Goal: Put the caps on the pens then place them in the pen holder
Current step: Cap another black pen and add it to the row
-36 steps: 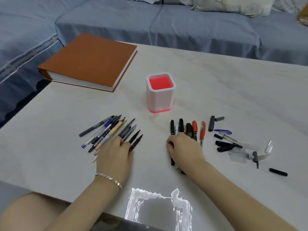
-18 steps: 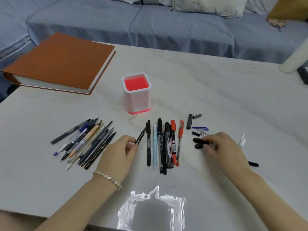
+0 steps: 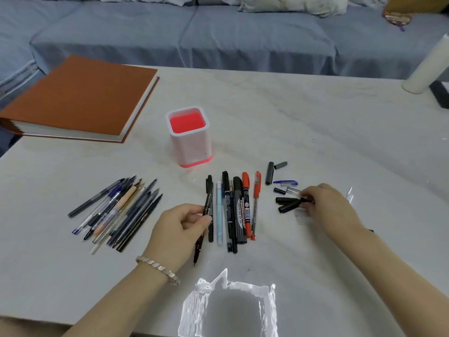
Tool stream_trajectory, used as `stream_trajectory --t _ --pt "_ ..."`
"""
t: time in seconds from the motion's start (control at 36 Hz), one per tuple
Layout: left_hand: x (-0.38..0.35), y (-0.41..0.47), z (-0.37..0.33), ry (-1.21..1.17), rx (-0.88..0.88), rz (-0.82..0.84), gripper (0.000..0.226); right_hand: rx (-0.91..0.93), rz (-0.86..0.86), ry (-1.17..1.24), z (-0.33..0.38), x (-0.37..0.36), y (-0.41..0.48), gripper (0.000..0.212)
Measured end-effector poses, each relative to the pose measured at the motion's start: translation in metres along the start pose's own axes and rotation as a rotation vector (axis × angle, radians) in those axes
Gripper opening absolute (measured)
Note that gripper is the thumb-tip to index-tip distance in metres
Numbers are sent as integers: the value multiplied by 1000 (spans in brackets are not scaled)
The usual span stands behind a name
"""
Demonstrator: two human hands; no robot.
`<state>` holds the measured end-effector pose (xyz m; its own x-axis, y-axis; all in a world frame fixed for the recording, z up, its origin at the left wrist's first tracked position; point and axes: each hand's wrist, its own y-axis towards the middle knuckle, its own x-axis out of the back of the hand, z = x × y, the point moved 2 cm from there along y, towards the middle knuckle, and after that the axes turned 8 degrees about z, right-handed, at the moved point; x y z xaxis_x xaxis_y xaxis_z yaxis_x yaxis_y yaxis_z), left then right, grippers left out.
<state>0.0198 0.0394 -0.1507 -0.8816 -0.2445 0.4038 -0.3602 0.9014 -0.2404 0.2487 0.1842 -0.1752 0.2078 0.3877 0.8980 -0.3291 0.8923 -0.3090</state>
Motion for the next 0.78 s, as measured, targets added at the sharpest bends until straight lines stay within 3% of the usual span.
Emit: stream_trajectory --t 0.17,0.25,0.31,0.44,0.58,0.78 --pt "-5 -1 -8 -175 24 5 17 124 -46 173 18 7 -17 21" --pt "-8 -1 -11 -449 115 -39 16 216 -75 402 38 10 -38 17" --pt "-9 0 -11 -669 166 -65 15 263 -58 552 51 9 -53 25" --pt "-11 -3 -22 -1103 161 -92 12 261 21 830 70 -3 -72 34" --pt "-11 -6 -30 -1223 118 -86 15 223 40 983 80 -11 -82 24" --pt "-14 -10 -29 -1216 111 -103 10 278 -10 913 88 -9 -83 25"
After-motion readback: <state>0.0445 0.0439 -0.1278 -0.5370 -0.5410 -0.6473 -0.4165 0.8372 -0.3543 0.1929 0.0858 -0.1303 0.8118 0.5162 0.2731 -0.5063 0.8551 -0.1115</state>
